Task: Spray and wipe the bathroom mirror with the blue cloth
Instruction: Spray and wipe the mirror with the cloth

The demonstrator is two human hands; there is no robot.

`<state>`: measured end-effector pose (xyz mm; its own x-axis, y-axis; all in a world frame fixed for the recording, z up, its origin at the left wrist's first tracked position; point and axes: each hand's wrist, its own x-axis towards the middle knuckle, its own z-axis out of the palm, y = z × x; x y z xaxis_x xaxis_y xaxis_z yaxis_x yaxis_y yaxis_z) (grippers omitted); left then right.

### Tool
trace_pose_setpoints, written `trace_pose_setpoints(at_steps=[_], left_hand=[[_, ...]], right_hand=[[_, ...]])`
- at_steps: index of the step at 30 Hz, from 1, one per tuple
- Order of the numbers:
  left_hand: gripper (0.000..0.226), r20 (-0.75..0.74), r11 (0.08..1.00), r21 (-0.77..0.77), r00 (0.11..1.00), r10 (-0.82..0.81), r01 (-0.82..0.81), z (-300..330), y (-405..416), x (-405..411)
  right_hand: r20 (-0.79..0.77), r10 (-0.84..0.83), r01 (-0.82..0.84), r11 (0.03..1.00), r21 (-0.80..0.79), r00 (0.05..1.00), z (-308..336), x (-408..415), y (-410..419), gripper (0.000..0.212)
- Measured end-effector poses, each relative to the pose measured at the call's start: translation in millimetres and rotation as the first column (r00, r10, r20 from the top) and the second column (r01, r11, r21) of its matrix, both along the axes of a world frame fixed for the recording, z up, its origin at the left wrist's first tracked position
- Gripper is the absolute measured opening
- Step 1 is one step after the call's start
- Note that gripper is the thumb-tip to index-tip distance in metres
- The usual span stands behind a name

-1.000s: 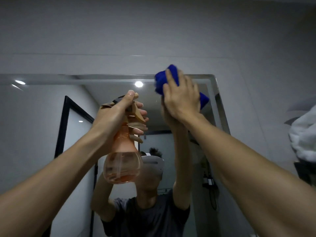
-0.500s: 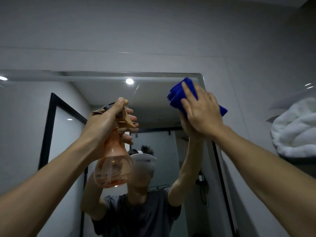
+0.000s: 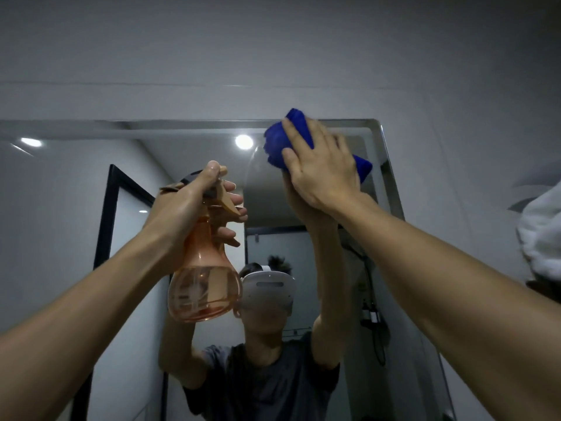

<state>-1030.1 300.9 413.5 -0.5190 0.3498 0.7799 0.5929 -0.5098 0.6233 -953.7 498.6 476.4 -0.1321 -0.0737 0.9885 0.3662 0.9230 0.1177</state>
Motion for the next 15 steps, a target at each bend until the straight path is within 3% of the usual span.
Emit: trace_pose_setpoints(at_steps=[7, 15], left_hand=[[0.044, 0.085, 1.0, -0.013, 0.996, 0.026, -0.025, -14.9, -10.1, 24.6], [0.043, 0.094, 0.989, -0.023, 0.984, 0.149, -0.147, -40.7, -50.4, 24.0]], right_hand=[[0.199, -0.068, 0.025, 0.977, 0.211, 0.978, -72.4, -0.3, 7.6, 0.056], [0.229, -0.077, 0.071, 0.997, 0.035, 0.97, -107.4, 15.3, 8.9, 0.058]])
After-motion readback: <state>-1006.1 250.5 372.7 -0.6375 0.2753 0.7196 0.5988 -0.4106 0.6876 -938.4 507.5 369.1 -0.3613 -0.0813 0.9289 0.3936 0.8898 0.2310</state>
